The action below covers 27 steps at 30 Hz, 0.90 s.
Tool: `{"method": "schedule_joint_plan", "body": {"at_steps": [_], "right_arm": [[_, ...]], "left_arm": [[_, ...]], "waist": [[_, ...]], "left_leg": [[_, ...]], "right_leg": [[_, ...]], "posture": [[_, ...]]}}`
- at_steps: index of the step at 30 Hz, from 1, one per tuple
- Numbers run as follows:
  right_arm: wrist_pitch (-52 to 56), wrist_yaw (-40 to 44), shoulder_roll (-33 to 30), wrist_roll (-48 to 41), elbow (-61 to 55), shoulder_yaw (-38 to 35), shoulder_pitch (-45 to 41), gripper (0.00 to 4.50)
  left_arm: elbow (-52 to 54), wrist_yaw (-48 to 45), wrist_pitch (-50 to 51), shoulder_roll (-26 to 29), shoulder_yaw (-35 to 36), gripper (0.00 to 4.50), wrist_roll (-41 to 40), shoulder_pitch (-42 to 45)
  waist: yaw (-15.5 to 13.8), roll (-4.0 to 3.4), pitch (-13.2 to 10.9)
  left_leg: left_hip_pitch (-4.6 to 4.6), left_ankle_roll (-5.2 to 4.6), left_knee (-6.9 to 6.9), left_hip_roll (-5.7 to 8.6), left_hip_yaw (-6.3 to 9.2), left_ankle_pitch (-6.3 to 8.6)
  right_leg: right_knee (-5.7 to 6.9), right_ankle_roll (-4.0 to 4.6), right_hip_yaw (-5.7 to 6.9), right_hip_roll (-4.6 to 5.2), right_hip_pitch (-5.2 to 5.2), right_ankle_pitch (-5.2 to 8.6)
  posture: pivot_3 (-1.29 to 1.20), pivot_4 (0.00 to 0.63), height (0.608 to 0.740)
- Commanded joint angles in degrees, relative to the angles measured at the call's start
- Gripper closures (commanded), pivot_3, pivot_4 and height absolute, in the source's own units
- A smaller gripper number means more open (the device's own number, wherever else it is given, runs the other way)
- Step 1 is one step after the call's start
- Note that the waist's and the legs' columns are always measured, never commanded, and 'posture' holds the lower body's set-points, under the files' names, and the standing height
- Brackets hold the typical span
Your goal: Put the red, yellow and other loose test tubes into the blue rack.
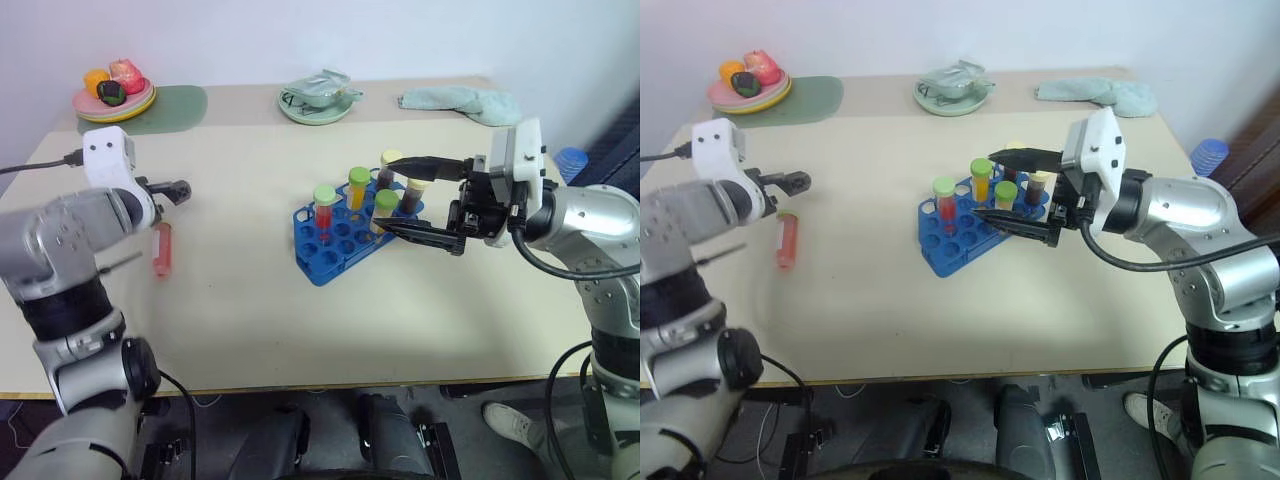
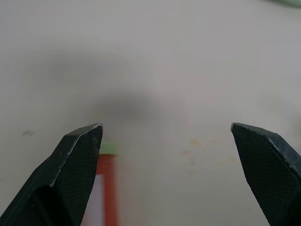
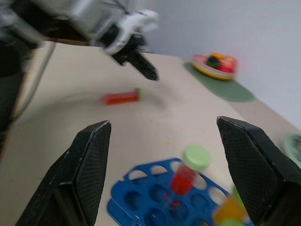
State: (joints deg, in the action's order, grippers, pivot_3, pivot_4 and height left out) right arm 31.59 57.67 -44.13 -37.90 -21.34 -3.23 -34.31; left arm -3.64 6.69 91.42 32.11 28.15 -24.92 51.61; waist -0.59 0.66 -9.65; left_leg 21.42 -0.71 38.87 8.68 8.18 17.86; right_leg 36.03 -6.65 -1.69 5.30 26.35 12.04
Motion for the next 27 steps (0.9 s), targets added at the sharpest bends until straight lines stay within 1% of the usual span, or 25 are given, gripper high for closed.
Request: {"method": "schedule_joint_plan", "body": {"at_steps": [1, 6, 9, 15, 22, 24, 25, 26, 27], "right_arm": [[-2.0, 1.4, 0.7, 1.1, 0.9, 1.0, -2.0, 0.86], [-2.3, 0.9, 1.7, 1.6, 0.6, 1.4, -1.8, 0.86], [-2.4, 0.3, 2.0, 1.8, 0.2, 1.2, -1.2, 0.86], [-2.3, -1.3, 2.3, 2.0, -1.2, 0.7, 0.2, 0.86], [-1.5, -3.1, 1.8, 1.5, -3.4, -0.4, 2.0, 0.86], [-1.4, -3.4, 1.7, 1.4, -3.9, -0.6, 2.6, 0.81], [-1.4, -3.5, 1.7, 1.4, -4.1, -0.7, 2.8, 0.81], [-1.4, -3.6, 1.7, 1.5, -4.2, -0.7, 3.0, 0.81], [-1.3, -3.8, 1.7, 1.5, -4.4, -0.7, 3.2, 0.81]], "left_arm": [[-9.6, 2.6, 1.1, 3.1, -0.2, 0.00, 3.1, 4.2], [-23.1, 5.2, 1.1, 6.4, -0.7, 0.00, 5.9, 11.4], [-29.4, 5.8, 1.1, 6.3, 0.0, 0.00, 7.9, 14.5], [-38.2, 7.6, -0.9, 2.8, 4.0, 0.00, 12.7, 18.5], [-45.8, 12.3, -7.3, 0.9, 7.8, 0.00, 16.1, 19.3], [-47.8, 13.6, -8.7, 1.0, 8.5, 0.57, 16.4, 19.6], [-48.6, 14.0, -9.3, 0.9, 8.7, 1.01, 16.5, 19.8], [-49.3, 14.4, -9.8, 0.8, 8.8, 1.34, 16.5, 20.0], [-49.7, 14.8, -10.2, 0.6, 9.0, 1.80, 16.5, 20.1]], "waist": [[-0.1, 0.01, 0.0], [-0.1, 0.17, -0.1], [-0.2, 0.18, -0.1], [-0.1, 0.20, -0.1], [0.2, 0.20, -0.1], [0.1, 0.20, -0.1], [0.0, 0.20, -0.1], [-0.1, 0.22, -0.1], [-0.1, 0.22, -0.1]], "left_leg": [[0.01, 0.01, 0.00, 0.00, 0.00, 0.01], [0.07, 0.02, 0.04, 0.00, 0.02, 0.01], [0.07, 0.02, 0.07, 0.01, 0.02, 0.02], [0.08, 0.02, 0.10, 0.01, 0.02, 0.02], [0.07, 0.04, 0.10, 0.00, -0.02, 0.02], [0.07, 0.04, 0.11, 0.00, -0.03, 0.02], [0.08, 0.03, 0.12, 0.00, -0.03, 0.02], [0.08, 0.03, 0.12, 0.00, -0.03, 0.02], [0.08, 0.03, 0.12, 0.00, -0.02, 0.02]], "right_leg": [[0.00, 0.00, 0.01, 0.07, 0.02, 0.00], [0.03, 0.01, 0.08, 0.12, 0.05, 0.00], [0.03, 0.00, 0.09, 0.14, 0.04, 0.00], [0.05, 0.00, 0.12, 0.14, 0.04, -0.01], [0.11, 0.00, 0.12, 0.17, 0.09, -0.01], [0.11, 0.00, 0.12, 0.17, 0.08, -0.01], [0.11, 0.00, 0.12, 0.17, 0.08, -0.01], [0.11, 0.00, 0.12, 0.18, 0.08, -0.01], [0.11, 0.00, 0.12, 0.18, 0.08, -0.01]], "posture": [[0.00, 0.150, 0.740], [0.00, 0.150, 0.740], [0.00, 0.150, 0.740], [0.00, 0.150, 0.740], [0.00, 0.150, 0.740], [0.00, 0.150, 0.740], [0.00, 0.150, 0.740], [0.00, 0.150, 0.740], [0.00, 0.150, 0.740]]}}
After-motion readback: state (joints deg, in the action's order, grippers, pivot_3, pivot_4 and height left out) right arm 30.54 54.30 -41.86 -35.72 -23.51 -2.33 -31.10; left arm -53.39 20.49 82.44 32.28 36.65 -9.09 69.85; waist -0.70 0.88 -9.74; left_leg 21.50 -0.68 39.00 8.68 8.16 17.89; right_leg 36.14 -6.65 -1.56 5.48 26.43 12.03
